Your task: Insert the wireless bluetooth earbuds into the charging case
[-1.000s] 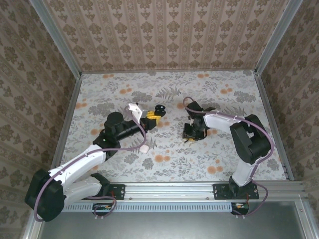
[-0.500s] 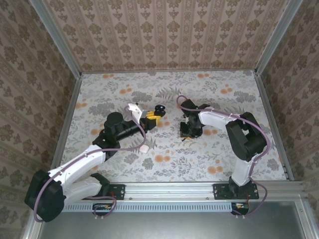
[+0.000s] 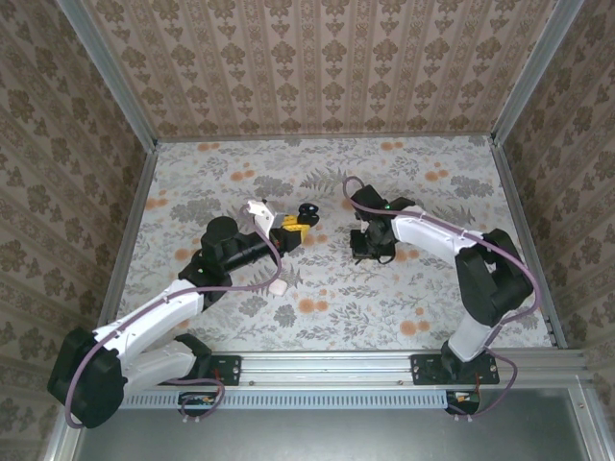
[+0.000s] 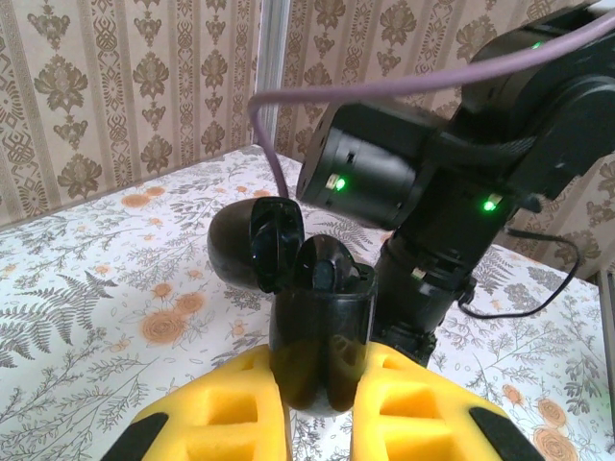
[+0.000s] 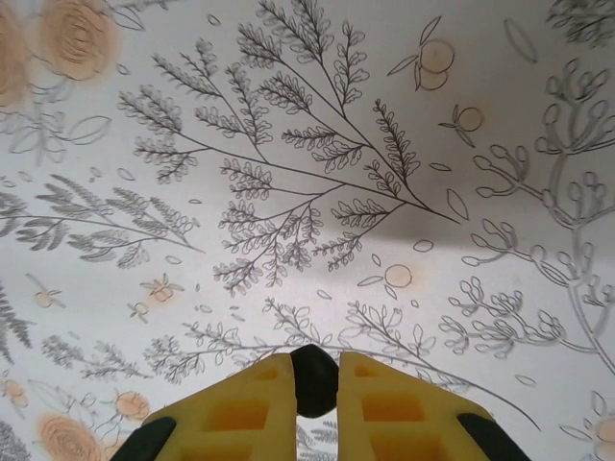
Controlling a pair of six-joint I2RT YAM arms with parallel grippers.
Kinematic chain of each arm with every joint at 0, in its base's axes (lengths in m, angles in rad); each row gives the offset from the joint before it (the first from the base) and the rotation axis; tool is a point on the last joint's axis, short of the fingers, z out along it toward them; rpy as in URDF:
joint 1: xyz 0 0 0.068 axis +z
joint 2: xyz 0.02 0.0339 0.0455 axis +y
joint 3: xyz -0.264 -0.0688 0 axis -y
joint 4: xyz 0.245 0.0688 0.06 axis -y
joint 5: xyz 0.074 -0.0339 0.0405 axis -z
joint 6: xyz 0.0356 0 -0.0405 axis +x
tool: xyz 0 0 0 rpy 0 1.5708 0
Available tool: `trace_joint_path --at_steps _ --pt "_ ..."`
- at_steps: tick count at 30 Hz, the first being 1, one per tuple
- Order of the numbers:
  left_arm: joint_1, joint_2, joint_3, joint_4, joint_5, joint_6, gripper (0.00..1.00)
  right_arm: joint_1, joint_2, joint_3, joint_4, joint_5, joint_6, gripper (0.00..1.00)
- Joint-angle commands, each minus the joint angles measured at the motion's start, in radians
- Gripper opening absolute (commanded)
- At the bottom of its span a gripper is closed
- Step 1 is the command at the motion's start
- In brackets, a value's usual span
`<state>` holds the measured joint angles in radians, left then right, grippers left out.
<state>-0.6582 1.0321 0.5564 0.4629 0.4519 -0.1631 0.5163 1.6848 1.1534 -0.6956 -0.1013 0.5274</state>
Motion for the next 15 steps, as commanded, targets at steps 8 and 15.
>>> trace_joint_path --at_steps 8,15 --pt "0.007 0.029 0.018 0.051 0.043 0.005 0.00 0.054 -0.221 0.105 -0.067 0.140 -0.060 0.12" --pt "0.005 0.058 0.034 0.082 0.075 -0.007 0.00 0.101 -0.345 0.186 -0.046 0.187 -0.121 0.11"
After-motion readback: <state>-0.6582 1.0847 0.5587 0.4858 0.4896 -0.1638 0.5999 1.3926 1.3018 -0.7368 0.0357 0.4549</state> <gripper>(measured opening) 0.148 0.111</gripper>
